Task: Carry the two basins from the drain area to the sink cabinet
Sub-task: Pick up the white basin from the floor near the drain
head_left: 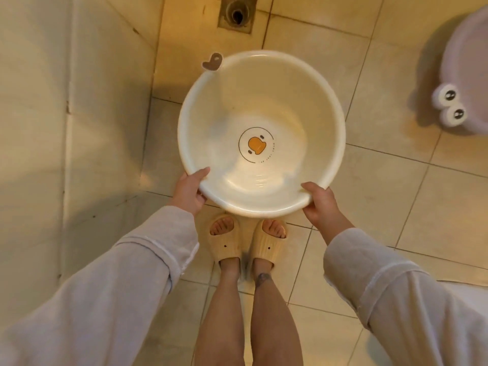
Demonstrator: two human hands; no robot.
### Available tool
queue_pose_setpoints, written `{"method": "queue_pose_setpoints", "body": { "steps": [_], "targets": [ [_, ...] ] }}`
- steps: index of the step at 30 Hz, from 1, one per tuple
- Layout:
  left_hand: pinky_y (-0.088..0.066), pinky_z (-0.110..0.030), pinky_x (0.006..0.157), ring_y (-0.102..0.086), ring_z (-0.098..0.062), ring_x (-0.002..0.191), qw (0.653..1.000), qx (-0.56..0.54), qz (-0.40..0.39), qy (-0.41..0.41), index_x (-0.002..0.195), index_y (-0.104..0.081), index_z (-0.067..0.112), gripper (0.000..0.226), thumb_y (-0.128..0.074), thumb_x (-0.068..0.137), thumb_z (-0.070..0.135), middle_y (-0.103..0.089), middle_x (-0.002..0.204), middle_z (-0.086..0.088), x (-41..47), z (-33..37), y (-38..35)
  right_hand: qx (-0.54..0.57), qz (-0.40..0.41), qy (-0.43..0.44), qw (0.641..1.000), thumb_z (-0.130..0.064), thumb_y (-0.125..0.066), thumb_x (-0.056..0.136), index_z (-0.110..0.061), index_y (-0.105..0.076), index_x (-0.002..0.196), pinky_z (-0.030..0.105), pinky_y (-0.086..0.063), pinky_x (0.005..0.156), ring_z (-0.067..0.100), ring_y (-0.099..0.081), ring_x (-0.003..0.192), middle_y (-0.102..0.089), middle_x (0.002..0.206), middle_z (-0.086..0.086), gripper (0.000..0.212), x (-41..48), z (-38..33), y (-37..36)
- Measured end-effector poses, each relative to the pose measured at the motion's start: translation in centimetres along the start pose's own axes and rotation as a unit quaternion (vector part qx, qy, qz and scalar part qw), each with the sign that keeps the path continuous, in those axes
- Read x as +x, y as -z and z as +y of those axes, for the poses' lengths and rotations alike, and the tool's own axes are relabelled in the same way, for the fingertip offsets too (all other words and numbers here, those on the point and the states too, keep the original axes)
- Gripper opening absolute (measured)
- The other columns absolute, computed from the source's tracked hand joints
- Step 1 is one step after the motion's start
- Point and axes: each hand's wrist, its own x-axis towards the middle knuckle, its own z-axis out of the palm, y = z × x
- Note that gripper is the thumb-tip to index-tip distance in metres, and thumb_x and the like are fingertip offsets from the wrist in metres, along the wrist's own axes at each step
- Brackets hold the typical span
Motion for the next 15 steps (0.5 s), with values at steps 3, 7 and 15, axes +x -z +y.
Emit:
{"method": "queue_pose_setpoints", "body": {
  "steps": [3,7,15],
  "targets": [
    [-0.049,-0.042,0.096,-0.061,-0.026,0.106,0.999,-0.033,-0.022,0.015,0.131,-0.051,0.011,0.051,-0.064,0.082,0.008,-0.062,0.122,-0.012,-6.4,-0.4,1.7,-0.015,0.009,-0.003,1.0,0.007,-0.054,0.083,-0.002,-0.047,0.133,0.042,-0.051,0.089,0.035,-0.059,0.106,-0.061,0.117,0.017,0.051,-6.0,-0.9,1.8],
    [-0.049,-0.043,0.093,-0.054,-0.028,0.116,0.996,-0.056,-0.065,0.022,0.124,-0.052,0.017,0.04,-0.061,0.085,0.01,-0.059,0.124,-0.01,-16.0,0.4,4.3,-0.025,-0.016,0.008,1.0,0.007,-0.054,0.082,0.0,-0.048,0.131,0.037,-0.053,0.08,0.032,-0.061,0.099,-0.064,0.111,0.015,0.05,-15.8,-2.9,4.3],
    [-0.051,-0.034,0.077,-0.059,-0.018,0.085,0.996,-0.042,-0.076,-0.009,0.116,-0.052,0.017,0.031,-0.058,0.087,0.008,-0.063,0.095,-0.004,-33.3,2.3,6.7,0.006,-0.056,0.044,0.997,0.008,-0.051,0.082,-0.002,-0.051,0.128,0.042,-0.049,0.093,0.034,-0.06,0.105,-0.062,0.118,0.017,0.047,-33.3,-4.9,8.9]
  ]
}}
